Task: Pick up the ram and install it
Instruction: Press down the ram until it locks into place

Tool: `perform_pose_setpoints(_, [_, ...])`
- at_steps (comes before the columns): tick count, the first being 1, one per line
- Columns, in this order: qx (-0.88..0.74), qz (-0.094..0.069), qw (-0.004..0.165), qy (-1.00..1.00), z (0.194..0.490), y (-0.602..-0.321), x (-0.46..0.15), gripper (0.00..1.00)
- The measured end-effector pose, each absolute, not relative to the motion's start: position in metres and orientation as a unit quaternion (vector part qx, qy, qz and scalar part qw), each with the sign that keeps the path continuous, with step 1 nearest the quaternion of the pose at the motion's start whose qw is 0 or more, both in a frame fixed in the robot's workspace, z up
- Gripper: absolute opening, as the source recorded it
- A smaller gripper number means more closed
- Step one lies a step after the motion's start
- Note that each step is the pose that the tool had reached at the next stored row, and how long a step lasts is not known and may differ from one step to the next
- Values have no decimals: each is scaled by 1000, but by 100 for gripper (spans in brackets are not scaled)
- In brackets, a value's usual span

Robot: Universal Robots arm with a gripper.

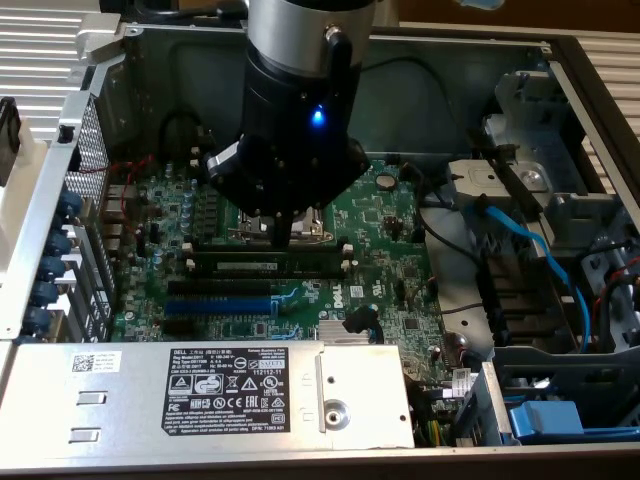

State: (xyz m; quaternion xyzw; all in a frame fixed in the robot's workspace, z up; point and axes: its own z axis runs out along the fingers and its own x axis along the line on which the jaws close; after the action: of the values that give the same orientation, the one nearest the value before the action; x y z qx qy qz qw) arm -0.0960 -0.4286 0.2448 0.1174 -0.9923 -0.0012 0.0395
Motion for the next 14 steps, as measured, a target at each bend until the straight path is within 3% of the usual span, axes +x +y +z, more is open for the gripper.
perform_pose_setpoints(14, [55,-4,40,-998,245,-429,-94,10])
